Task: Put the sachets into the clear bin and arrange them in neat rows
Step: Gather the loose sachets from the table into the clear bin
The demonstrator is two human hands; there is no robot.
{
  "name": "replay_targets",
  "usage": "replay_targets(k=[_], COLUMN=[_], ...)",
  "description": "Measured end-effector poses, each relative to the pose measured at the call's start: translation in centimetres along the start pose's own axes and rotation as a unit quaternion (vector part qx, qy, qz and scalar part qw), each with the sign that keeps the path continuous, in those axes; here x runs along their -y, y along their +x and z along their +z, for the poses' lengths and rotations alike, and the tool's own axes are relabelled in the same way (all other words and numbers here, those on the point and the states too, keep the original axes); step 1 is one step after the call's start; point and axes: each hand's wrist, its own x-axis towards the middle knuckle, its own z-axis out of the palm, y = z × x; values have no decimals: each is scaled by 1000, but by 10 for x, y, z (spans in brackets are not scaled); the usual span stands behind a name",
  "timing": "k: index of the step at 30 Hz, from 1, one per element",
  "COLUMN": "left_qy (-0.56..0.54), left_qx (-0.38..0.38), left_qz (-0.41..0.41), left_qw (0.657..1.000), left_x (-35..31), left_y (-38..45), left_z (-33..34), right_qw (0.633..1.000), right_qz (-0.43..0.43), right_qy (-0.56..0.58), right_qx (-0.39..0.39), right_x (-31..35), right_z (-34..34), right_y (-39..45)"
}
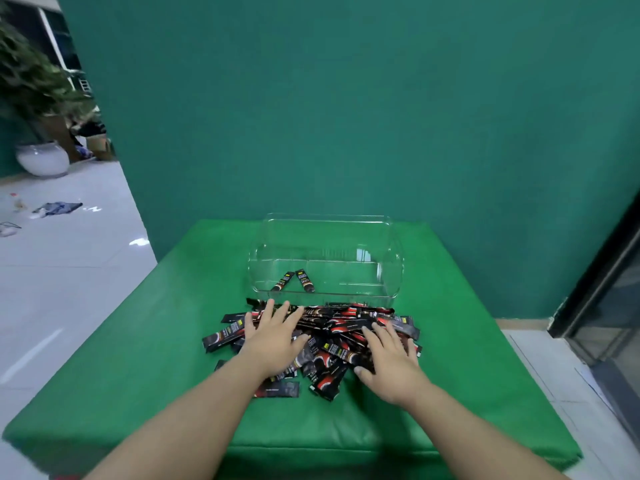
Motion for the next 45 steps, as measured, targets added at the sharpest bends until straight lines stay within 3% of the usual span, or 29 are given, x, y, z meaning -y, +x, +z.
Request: replay_targets(k=[10,23,29,38,45], left_qy=[-8,72,95,44,0], left_qx=[-5,124,112,95,60], left_qz=[-5,84,90,70,12], left_qw=[1000,986,985,992,998], left_x=[5,44,50,48,66], left_y=[-23,17,46,59,68], left_z=[5,44,41,43,32], right_qw=[1000,999,999,991,990], right_qz=[-7,-28,-50,-124,-122], right_qy=[12,32,8,-16,-32], right_qx=[-15,-13,12,37,62], right_x=[-1,-1,-2,18,47], right_z=[2,20,3,-2,8], right_y=[-28,27,60,87,103])
